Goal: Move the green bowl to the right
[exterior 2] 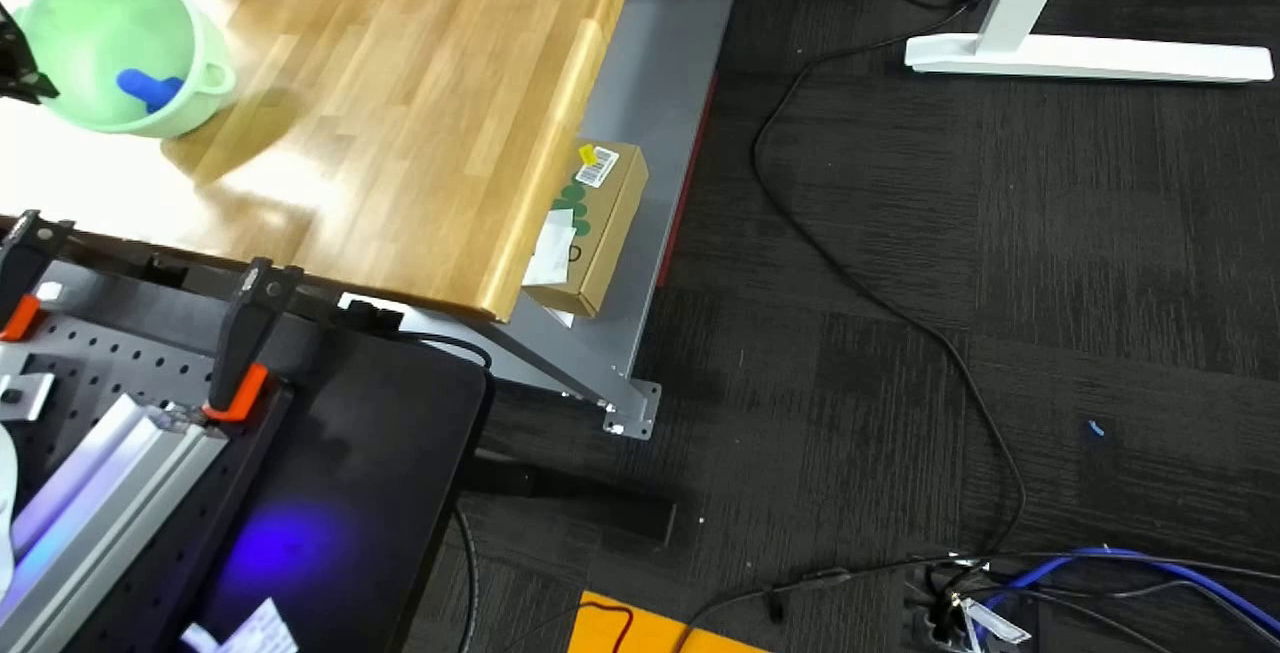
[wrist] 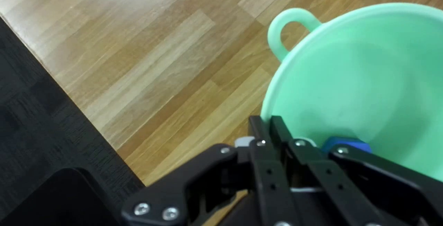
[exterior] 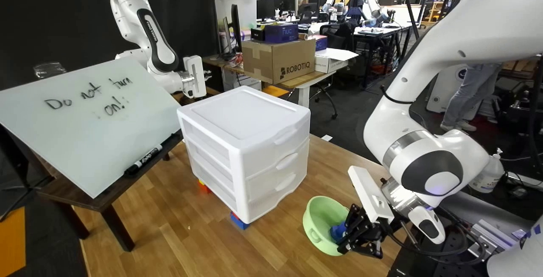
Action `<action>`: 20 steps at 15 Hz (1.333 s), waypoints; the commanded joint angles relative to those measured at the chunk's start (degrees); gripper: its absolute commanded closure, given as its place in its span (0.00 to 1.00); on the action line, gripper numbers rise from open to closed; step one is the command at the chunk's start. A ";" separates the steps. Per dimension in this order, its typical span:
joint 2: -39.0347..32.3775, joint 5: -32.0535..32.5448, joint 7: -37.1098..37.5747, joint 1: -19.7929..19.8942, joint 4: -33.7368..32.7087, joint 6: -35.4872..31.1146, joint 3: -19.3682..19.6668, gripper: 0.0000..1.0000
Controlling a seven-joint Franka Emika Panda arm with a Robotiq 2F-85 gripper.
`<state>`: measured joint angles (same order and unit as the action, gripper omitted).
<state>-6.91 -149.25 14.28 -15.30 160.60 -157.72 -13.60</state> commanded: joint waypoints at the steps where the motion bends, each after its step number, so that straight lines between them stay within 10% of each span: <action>1: -4.13 0.22 1.62 2.53 -0.17 5.94 1.63 0.98; 3: -4.96 0.24 1.45 3.35 -0.24 8.40 2.58 0.98; 4: -5.38 0.23 1.15 3.71 -0.27 9.58 3.07 0.68; 14: -8.31 0.21 -12.15 4.56 -1.50 19.56 7.50 0.05; 20: -2.84 0.23 -25.81 2.04 -0.06 16.97 6.63 0.00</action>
<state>-14.26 -149.23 -6.23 -11.39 158.67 -139.21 -6.47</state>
